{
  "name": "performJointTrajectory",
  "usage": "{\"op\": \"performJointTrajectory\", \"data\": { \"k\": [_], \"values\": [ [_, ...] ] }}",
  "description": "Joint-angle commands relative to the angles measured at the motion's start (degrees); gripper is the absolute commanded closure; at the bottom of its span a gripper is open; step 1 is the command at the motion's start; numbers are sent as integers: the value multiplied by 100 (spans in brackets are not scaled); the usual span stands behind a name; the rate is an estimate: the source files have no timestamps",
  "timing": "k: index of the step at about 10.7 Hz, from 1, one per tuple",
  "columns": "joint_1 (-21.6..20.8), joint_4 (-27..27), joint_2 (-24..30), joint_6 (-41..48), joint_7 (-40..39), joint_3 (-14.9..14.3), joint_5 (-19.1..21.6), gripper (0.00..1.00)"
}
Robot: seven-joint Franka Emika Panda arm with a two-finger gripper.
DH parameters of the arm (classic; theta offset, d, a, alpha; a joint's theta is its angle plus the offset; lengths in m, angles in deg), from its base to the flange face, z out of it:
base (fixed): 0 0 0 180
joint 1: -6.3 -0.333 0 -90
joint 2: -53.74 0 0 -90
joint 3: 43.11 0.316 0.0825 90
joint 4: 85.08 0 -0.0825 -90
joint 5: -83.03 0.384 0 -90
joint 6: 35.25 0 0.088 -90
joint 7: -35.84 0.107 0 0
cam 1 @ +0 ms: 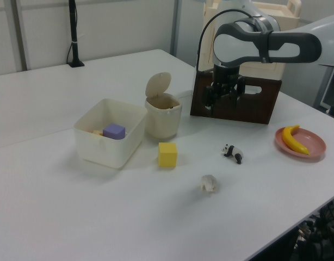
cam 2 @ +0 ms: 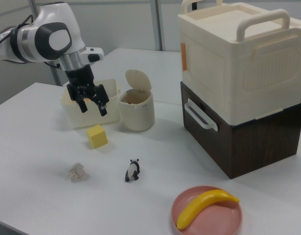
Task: Grab it up and put it in the trash
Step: 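Move the open gripper over the small translucent crumpled wrapper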
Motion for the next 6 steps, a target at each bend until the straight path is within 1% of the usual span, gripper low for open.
{"op": "performJointTrajectory", "data": {
  "k": [1, 3, 6],
  "values": [
    [-26, -25, 31, 35, -117, -24, 170, 0],
    [-17, 98, -101, -45, -90, -24, 171, 0],
    [0, 98, -92, -36, -90, -24, 179, 0]
  ]
}}
